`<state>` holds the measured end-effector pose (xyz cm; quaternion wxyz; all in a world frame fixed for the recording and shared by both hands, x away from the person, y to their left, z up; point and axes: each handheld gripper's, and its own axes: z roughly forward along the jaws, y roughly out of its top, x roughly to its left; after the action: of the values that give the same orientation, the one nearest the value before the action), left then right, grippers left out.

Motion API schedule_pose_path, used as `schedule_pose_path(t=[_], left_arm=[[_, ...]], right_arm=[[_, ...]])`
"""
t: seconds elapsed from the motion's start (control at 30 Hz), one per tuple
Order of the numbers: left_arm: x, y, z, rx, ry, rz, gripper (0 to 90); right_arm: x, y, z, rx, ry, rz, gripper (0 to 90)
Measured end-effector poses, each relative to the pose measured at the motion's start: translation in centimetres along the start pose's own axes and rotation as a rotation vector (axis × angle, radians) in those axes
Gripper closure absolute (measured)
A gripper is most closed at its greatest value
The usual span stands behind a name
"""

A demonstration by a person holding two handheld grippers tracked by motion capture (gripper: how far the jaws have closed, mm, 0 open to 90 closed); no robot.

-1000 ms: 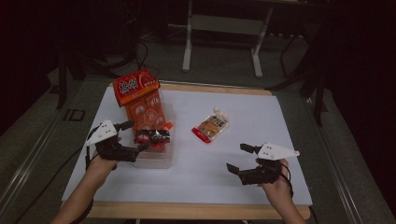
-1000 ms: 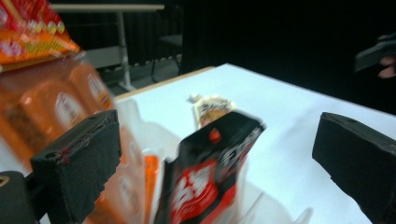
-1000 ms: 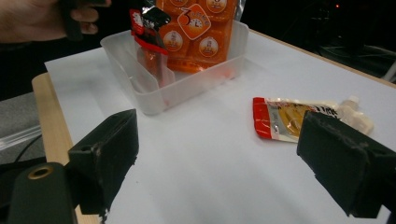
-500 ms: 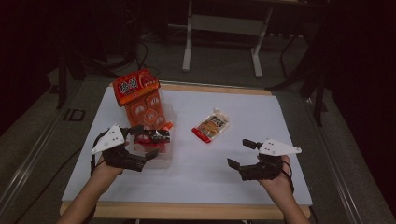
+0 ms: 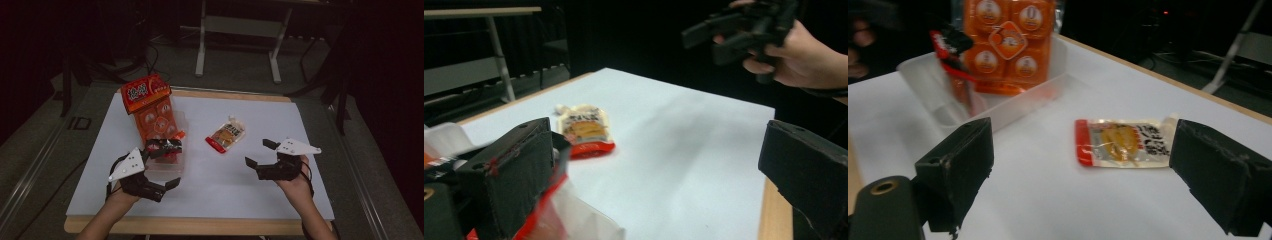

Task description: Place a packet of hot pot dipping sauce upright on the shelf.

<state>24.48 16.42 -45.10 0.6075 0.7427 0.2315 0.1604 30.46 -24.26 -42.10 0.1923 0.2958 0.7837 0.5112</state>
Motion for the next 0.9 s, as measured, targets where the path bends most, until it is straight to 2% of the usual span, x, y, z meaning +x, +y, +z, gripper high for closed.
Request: schedule_pose_path(t=[0.17, 0.2, 0.33, 0.53, 0.67, 0.9], left_arm=[[-1.3, -1.0, 0.3, 0.021, -0.032, 0.004, 1.9], [-1.6, -1.2, 0.4, 0.028, -0.050, 0.002, 1.9], [-2.2, -1.8, 0.4, 0.043, -0.047, 0.015, 1.9], [-2.8, -2.5, 0.2, 0.045, -0.041, 0.006, 1.9], [-3.0, -3.0, 0.2, 0.055, -0.054, -0.005, 1.9], [-3.6, -3.6, 0.0, 0.060, -0.051, -0.004, 1.9]], right_arm=[[-0.8, 0.0, 0.9, 0.018, -0.024, -0.009, 13.3], [-0.9, 0.0, 1.0, 0.016, -0.023, -0.010, 13.7], [-1.6, 0.0, 1.9, 0.014, -0.033, -0.001, 14.9], [-2.5, 0.0, 3.3, 0.021, -0.061, -0.009, 14.8], [-3.1, 0.2, 4.1, 0.044, -0.059, -0.012, 14.8], [-4.5, 0.2, 5.7, 0.076, -0.069, 0.043, 15.8]])
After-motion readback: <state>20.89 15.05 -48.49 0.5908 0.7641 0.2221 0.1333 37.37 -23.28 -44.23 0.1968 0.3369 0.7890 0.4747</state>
